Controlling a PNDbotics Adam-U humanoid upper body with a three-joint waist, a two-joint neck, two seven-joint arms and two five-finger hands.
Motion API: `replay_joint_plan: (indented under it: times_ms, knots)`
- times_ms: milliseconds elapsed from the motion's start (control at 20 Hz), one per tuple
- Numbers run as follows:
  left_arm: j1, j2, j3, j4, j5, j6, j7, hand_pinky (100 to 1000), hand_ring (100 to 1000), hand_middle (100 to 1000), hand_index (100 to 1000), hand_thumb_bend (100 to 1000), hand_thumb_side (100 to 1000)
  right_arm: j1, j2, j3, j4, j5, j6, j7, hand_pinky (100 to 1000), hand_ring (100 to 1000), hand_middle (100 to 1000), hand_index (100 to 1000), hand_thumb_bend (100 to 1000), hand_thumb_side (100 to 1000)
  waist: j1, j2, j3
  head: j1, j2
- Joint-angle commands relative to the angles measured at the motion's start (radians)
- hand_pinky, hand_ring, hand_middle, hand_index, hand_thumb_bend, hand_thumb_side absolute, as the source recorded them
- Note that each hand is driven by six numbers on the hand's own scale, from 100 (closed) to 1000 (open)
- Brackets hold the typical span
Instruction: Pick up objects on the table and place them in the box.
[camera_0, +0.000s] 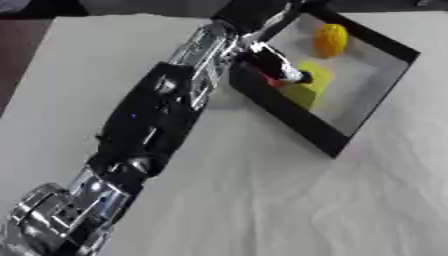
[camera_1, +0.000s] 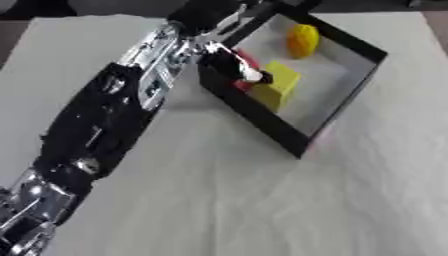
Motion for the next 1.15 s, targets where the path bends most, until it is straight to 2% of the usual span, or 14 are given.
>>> replay_joint_plan:
  times_ms: [50, 300, 450, 500, 550, 700, 900, 1150]
  knots:
    - [-0.010, 0.092, 0.028, -0.153, 0.175, 0.070, 0.047, 827, 781, 808, 874, 380, 384, 0.005, -0.036, -0.012, -0.017, 0.000, -0.002, -0.002, 987, 891, 842, 882, 100, 554, -0.002, -0.027, 0.005, -0.010, 0.010]
    - [0.049, 0.268, 0.066, -0.426, 0.533, 0.162, 0.120, 827, 773, 813, 872, 312, 391, 0.029, -0.033, -0.019, -0.017, 0.018, -0.002, 0.000, 985, 892, 843, 882, 100, 552, -0.001, -0.034, 0.027, -0.033, 0.020]
    - [0.137, 0.376, 0.104, -0.577, 0.766, 0.196, 0.182, 830, 766, 813, 869, 288, 445, 0.043, -0.028, -0.024, -0.017, 0.028, -0.006, 0.008, 984, 896, 846, 883, 100, 550, -0.003, -0.034, 0.043, -0.046, 0.024]
    - [0.170, 0.408, 0.117, -0.622, 0.839, 0.202, 0.202, 832, 764, 811, 866, 196, 512, 0.045, -0.026, -0.025, -0.017, 0.030, -0.006, 0.009, 985, 897, 847, 884, 100, 533, -0.003, -0.033, 0.047, -0.048, 0.025]
    - [0.208, 0.435, 0.132, -0.658, 0.904, 0.205, 0.223, 835, 762, 810, 864, 279, 481, 0.047, -0.024, -0.027, -0.017, 0.032, -0.005, 0.010, 985, 897, 847, 884, 100, 549, -0.005, -0.032, 0.052, -0.052, 0.024]
    - [0.322, 0.502, 0.168, -0.749, 1.081, 0.196, 0.273, 838, 761, 809, 863, 288, 507, 0.050, -0.018, -0.028, -0.017, 0.040, -0.010, 0.017, 984, 898, 848, 885, 100, 546, -0.012, -0.027, 0.060, -0.059, 0.022]
    - [0.455, 0.523, 0.212, -0.822, 1.210, 0.160, 0.305, 842, 760, 811, 865, 291, 539, 0.052, -0.006, -0.031, -0.017, 0.042, -0.012, 0.028, 985, 901, 851, 886, 100, 545, -0.021, -0.020, 0.067, -0.066, 0.014]
    - [0.580, 0.495, 0.267, -0.852, 1.274, 0.128, 0.315, 851, 763, 815, 871, 294, 569, 0.047, 0.010, -0.033, -0.017, 0.045, -0.010, 0.038, 986, 905, 854, 888, 100, 531, -0.033, -0.010, 0.069, -0.085, 0.001]
